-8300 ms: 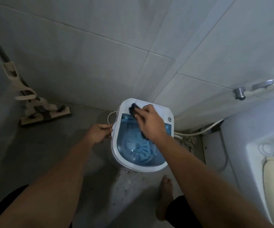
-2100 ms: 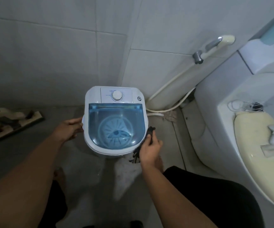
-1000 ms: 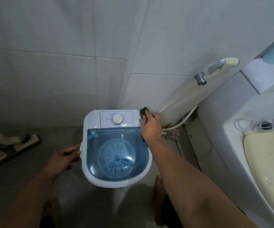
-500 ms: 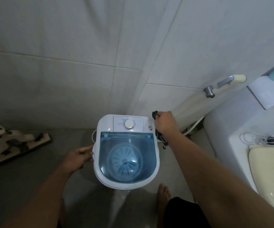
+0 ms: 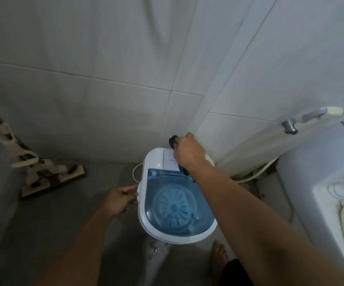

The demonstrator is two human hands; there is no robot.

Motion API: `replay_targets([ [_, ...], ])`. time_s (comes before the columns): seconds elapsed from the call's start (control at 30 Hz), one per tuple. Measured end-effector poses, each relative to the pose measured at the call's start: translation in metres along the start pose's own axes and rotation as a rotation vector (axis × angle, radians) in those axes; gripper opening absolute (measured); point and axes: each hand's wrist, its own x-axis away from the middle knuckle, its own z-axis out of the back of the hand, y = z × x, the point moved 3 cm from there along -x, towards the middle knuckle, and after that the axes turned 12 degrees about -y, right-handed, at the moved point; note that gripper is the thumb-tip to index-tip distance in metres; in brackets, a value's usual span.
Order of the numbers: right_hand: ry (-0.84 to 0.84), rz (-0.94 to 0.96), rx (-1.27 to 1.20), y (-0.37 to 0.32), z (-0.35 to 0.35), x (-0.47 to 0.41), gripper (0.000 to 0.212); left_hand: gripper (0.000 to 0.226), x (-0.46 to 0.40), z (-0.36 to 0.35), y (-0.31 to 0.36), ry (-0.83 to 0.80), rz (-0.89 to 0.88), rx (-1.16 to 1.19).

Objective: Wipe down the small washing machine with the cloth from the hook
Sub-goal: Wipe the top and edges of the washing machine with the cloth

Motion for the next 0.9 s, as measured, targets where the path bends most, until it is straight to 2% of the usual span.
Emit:
replay_targets([
  [0.07,-0.025,0.064,0.057,-0.024,-0.025,0.005,0.03,0.032,-0.001,0.001,0.0,-0.004,0.001,0.004],
  [0.27,0.055,0.39,0.13,-0.056,-0.089,0.07,0.047,0.026,-0.003,0.003,-0.007,-0.004,0.012,0.047],
  [0.33,-0.022,0.539,0.129,-0.049,-0.095,0.084,0.045,0.023,-0.004,0.003,-0.009,-0.007,0.008,0.062],
  [0.4,-0.212,0.66,0.101,-0.044,-0.085,0.086,0.041,0.021,-0.006,0.004,-0.011,0.0,-0.004,0.071],
  [0.43,-0.28,0.663,0.075,-0.044,-0.074,0.079,0.039,0.02,-0.005,0.004,-0.011,0.003,-0.003,0.072],
  [0.47,-0.271,0.635,0.036,-0.045,-0.061,0.066,0.038,0.022,-0.004,0.003,-0.01,0.003,-0.002,0.066],
  [0.57,-0.021,0.419,-0.053,-0.046,-0.024,0.014,0.037,0.03,-0.005,0.003,-0.009,-0.004,-0.005,0.047],
  [0.6,0.009,0.337,-0.021,-0.046,-0.02,-0.001,0.037,0.03,-0.006,0.004,-0.01,-0.005,-0.004,0.049],
  [0.67,-0.061,0.24,0.135,-0.054,-0.024,-0.02,0.037,0.032,-0.008,0.004,-0.012,-0.003,-0.002,0.052],
  [0.8,-0.175,0.393,0.364,-0.08,-0.044,-0.02,0.031,0.032,-0.012,0.005,-0.012,0.006,-0.006,0.045],
  [0.9,-0.146,0.461,0.365,-0.08,-0.057,-0.004,0.028,0.031,-0.013,0.005,-0.013,-0.002,-0.006,0.057],
])
